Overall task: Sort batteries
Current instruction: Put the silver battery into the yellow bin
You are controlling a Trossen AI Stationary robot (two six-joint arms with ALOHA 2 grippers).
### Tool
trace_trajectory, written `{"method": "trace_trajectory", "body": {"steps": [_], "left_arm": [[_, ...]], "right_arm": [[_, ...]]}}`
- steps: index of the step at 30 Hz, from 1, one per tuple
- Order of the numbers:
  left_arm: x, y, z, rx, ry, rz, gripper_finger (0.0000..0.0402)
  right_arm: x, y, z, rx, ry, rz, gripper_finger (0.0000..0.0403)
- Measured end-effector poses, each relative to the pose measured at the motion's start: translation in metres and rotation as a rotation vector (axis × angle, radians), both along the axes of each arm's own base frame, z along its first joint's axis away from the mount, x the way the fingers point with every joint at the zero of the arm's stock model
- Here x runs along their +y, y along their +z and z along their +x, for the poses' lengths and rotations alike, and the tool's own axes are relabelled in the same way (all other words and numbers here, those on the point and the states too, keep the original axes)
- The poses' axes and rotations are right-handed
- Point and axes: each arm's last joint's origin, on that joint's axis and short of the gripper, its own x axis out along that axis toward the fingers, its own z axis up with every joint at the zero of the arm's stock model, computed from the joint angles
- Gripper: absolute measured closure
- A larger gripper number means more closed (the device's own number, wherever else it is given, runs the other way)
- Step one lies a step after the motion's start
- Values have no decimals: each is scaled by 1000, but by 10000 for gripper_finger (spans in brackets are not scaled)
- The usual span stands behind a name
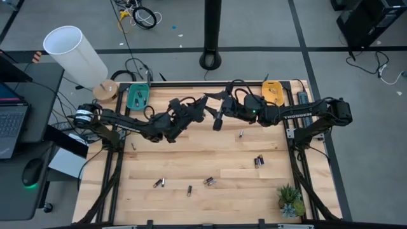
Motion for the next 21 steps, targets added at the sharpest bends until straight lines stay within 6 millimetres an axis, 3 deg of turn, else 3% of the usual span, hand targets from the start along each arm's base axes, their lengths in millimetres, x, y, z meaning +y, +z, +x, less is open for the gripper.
{"method": "trace_trajectory", "body": {"steps": [21], "left_arm": [[2, 0, -3, 30, 107, -12, 240]], "right_arm": [[-7, 0, -5, 35, -194, 8, 202]]}}
